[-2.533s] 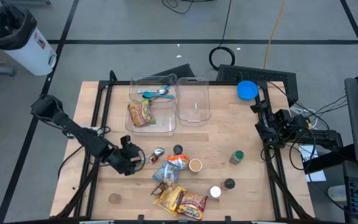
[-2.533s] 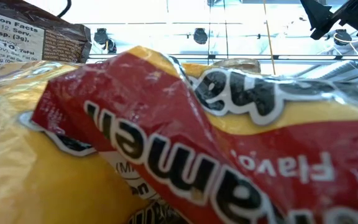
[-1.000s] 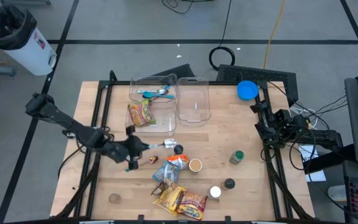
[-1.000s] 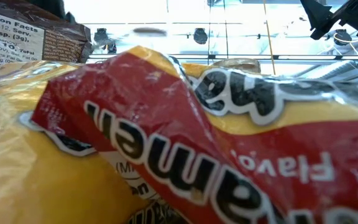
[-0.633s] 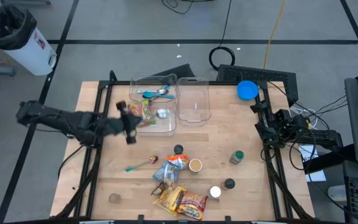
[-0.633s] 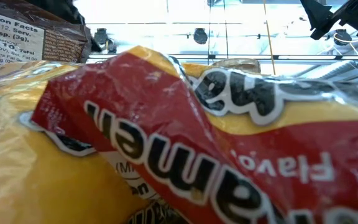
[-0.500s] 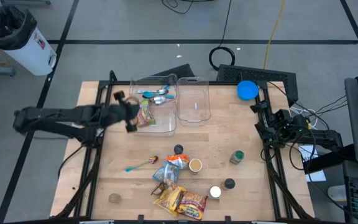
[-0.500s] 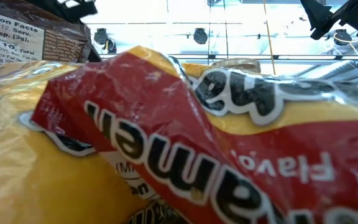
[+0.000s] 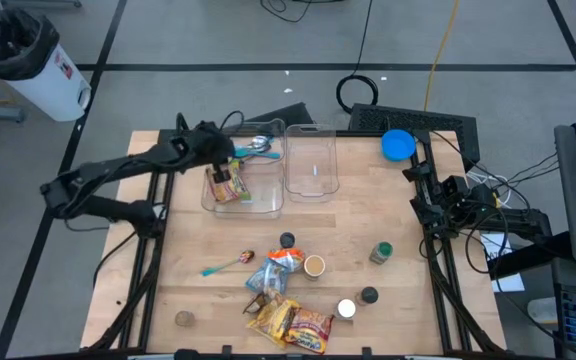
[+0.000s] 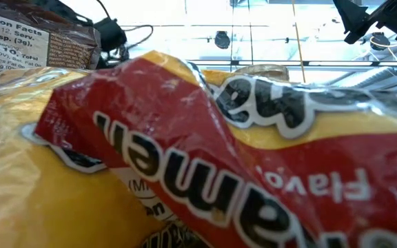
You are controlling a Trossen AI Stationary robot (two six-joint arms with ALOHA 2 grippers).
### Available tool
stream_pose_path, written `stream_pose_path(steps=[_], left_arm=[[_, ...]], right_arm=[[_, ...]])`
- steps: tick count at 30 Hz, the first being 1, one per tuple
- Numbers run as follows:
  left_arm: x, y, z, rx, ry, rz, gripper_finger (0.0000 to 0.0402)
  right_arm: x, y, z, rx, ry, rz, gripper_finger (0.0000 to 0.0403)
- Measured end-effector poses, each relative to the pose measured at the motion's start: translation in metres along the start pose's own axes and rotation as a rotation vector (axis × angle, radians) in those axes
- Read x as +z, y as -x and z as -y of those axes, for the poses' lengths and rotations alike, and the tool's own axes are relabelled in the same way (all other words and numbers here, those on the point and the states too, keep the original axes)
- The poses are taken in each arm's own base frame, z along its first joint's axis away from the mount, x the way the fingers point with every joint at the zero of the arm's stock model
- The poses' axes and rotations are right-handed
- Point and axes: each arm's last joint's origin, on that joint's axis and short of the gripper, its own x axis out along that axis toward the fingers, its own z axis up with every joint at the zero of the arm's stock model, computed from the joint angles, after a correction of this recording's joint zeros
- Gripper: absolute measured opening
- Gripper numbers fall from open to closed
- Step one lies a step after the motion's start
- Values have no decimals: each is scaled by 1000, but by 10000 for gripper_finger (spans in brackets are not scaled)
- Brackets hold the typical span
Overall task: Pick & Place Food Item
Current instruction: Put the green patterned spoon into the top left transparent bin
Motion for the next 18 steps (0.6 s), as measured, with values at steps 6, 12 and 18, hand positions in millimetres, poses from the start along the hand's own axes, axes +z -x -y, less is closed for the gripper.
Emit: stream_pose_path(steps=[6,12,18], left_arm=[[4,-20,3,62,22,-17,36],[6,-26,6,57,-25,-19,37],[7,-26,5,124,-68,-40,75]], right_arm=[[0,0,0,0,0,0,380],[0,0,0,0,0,0,380],[0,0,0,0,0,0,380]])
